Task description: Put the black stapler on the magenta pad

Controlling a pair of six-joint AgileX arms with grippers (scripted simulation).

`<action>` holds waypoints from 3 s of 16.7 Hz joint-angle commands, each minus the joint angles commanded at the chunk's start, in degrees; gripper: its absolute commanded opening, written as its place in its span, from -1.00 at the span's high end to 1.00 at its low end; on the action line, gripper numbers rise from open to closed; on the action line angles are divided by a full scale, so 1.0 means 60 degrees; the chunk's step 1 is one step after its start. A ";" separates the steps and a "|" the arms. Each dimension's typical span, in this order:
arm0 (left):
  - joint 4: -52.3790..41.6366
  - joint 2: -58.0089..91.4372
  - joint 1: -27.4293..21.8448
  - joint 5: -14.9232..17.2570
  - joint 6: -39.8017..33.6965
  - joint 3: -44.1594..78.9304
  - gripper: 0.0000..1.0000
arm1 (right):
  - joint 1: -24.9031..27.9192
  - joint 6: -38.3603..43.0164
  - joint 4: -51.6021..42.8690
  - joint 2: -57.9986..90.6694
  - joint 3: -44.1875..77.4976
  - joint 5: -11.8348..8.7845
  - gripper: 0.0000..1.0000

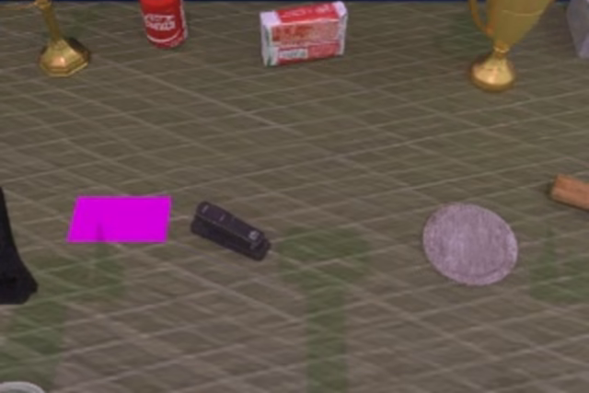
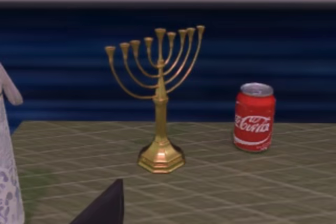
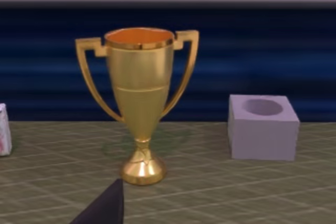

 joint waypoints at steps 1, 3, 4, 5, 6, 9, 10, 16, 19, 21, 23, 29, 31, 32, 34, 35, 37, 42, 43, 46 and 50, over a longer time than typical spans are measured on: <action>0.0000 0.0000 0.0000 0.0000 0.0000 0.0000 -1.00 | 0.0000 0.0000 0.0000 0.0000 0.0000 0.0000 -1.00; -0.0066 0.0095 -0.0038 0.0009 0.0091 0.0094 -1.00 | 0.0000 0.0000 0.0000 0.0000 0.0000 0.0000 -1.00; -0.0202 0.0290 -0.0113 0.0022 0.0278 0.0287 -1.00 | 0.0000 0.0000 0.0000 0.0000 0.0000 0.0000 -1.00; -0.0404 0.0587 -0.0217 0.0036 0.0554 0.0578 -1.00 | 0.0000 0.0000 0.0000 0.0000 0.0000 0.0000 -1.00; -0.0663 0.0983 -0.0344 0.0046 0.0910 0.0967 -1.00 | 0.0000 0.0000 0.0000 0.0000 0.0000 0.0000 -1.00; -0.1741 0.2772 -0.0832 0.0052 0.2375 0.2592 -1.00 | 0.0000 0.0000 0.0000 0.0000 0.0000 0.0000 -1.00; -0.2183 0.3559 -0.1022 0.0047 0.2967 0.3253 -1.00 | 0.0000 0.0000 0.0000 0.0000 0.0000 0.0000 -1.00; -0.5362 0.9624 -0.2352 0.0022 0.7089 0.7733 -1.00 | 0.0000 0.0000 0.0000 0.0000 0.0000 0.0000 -1.00; -0.7010 1.2748 -0.3048 0.0032 0.9192 0.9954 -1.00 | 0.0000 0.0000 0.0000 0.0000 0.0000 0.0000 -1.00; -0.8019 1.4569 -0.3483 0.0042 1.0495 1.1329 -1.00 | 0.0000 0.0000 0.0000 0.0000 0.0000 0.0000 -1.00; -0.8914 1.6130 -0.3874 0.0048 1.1678 1.2612 -1.00 | 0.0000 0.0000 0.0000 0.0000 0.0000 0.0000 -1.00; -1.0670 1.9397 -0.4674 0.0026 1.4140 1.5421 -1.00 | 0.0000 0.0000 0.0000 0.0000 0.0000 0.0000 -1.00; -1.0892 1.9818 -0.4782 0.0018 1.4476 1.5824 -1.00 | 0.0000 0.0000 0.0000 0.0000 0.0000 0.0000 -1.00; -1.0932 1.9886 -0.4803 0.0017 1.4536 1.5891 -1.00 | 0.0000 0.0000 0.0000 0.0000 0.0000 0.0000 -1.00; -1.0932 1.9886 -0.4803 0.0017 1.4536 1.5891 -1.00 | 0.0000 0.0000 0.0000 0.0000 0.0000 0.0000 -1.00; -1.0932 1.9886 -0.4803 0.0017 1.4536 1.5891 -1.00 | 0.0000 0.0000 0.0000 0.0000 0.0000 0.0000 -1.00; -1.0881 1.9876 -0.4758 0.0019 1.4529 1.5841 -1.00 | 0.0000 0.0000 0.0000 0.0000 0.0000 0.0000 -1.00; -0.9341 2.0484 -0.4782 0.0023 1.4554 1.4932 -1.00 | 0.0000 0.0000 0.0000 0.0000 0.0000 0.0000 -1.00; -0.8873 2.0657 -0.4780 0.0024 1.4552 1.4678 -1.00 | 0.0000 0.0000 0.0000 0.0000 0.0000 0.0000 -1.00; -0.7862 2.1091 -0.4784 0.0028 1.4565 1.4070 -1.00 | 0.0000 0.0000 0.0000 0.0000 0.0000 0.0000 -1.00; -0.7691 2.1184 -0.4785 0.0029 1.4571 1.3948 -1.00 | 0.0000 0.0000 0.0000 0.0000 0.0000 0.0000 -1.00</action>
